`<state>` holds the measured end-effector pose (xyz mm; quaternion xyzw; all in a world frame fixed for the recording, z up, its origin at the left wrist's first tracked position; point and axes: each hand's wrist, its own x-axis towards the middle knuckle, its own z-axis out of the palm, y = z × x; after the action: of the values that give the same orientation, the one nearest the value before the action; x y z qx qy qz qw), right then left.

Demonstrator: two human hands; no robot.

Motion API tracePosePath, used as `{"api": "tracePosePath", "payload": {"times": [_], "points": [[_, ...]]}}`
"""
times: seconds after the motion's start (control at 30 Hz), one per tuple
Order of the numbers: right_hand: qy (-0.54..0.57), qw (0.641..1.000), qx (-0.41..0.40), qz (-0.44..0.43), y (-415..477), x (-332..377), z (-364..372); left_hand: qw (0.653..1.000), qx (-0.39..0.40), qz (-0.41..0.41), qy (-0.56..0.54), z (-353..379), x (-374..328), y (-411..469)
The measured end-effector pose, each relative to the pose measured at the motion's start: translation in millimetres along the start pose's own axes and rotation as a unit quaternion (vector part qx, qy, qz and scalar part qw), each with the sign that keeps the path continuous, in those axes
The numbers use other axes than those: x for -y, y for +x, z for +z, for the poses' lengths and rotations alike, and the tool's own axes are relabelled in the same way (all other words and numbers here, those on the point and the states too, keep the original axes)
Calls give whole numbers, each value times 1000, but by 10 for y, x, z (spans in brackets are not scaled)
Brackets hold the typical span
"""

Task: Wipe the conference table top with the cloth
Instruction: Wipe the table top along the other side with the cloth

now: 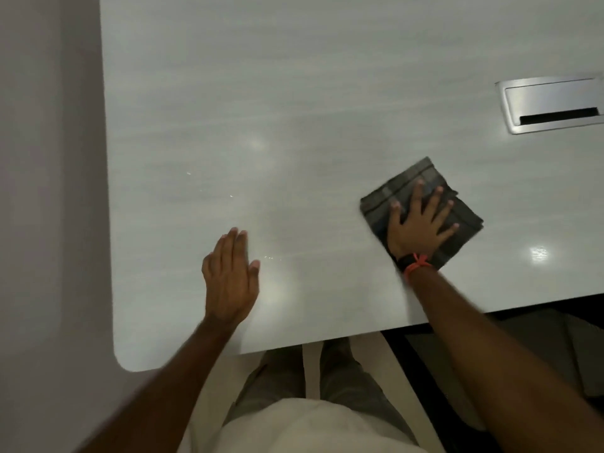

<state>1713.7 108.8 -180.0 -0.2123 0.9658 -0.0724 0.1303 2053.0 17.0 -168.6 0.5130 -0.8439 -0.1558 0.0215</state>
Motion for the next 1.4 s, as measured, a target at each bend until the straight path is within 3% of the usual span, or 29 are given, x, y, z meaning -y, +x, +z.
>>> {"api": "tracePosePath", "payload": {"times": [0.07, 0.1, 0.17, 0.23, 0.3, 0.37, 0.47, 0.57, 0.63, 0.73, 0.83, 0.9, 1.07, 1.13, 1.23, 1.33, 1.4], "points": [[7, 1000, -2, 19, -324, 350, 142, 1000, -7, -3, -7, -50, 138, 20], [-4, 1000, -1, -12, -585, 517, 247, 1000, -7, 4, -9, -68, 185, 37], [-44, 988, 23, -144, -1213, 727, 473, 1000, -2, 16, -7, -80, 268, 82], [-70, 955, 79, -278, -1669, 702, 583, 1000, -1, 12, -12, -95, 340, 135], [-71, 937, 101, -327, -1660, 504, 509, 1000, -3, 11, -17, -103, 398, 165], [-76, 950, 70, -295, -1353, 222, 398, 1000, -14, 18, -8, -85, 430, 171], [-51, 991, 16, -120, -847, -126, 227, 999, -23, 23, 2, -35, 435, 162], [-20, 1000, -13, -11, -977, 119, 310, 999, -29, 18, 7, -24, 438, 157], [-46, 997, 4, -61, -1452, 421, 471, 999, -26, 18, 6, -38, 429, 145], [-90, 956, 77, -269, -2220, 611, 684, 1000, -20, 13, 7, -55, 418, 143], [-74, 924, 95, -363, -2108, 416, 610, 1000, -19, 9, 5, -61, 417, 139], [-78, 930, 82, -351, -1778, 292, 508, 1000, -29, 9, 2, -54, 418, 147], [-41, 986, 31, -161, -1504, 587, 521, 998, -54, 18, -4, -18, 431, 129], [-53, 980, 36, -189, -1879, 688, 606, 998, -52, 19, -6, -20, 426, 126], [-67, 942, 78, -319, -2432, 606, 742, 998, -54, 14, -6, -40, 405, 127], [-54, 911, 95, -397, -2326, 459, 721, 998, -57, 16, -11, -52, 390, 121], [-50, 915, 96, -388, -2047, 453, 653, 998, -64, 20, -11, -43, 402, 124]]}}
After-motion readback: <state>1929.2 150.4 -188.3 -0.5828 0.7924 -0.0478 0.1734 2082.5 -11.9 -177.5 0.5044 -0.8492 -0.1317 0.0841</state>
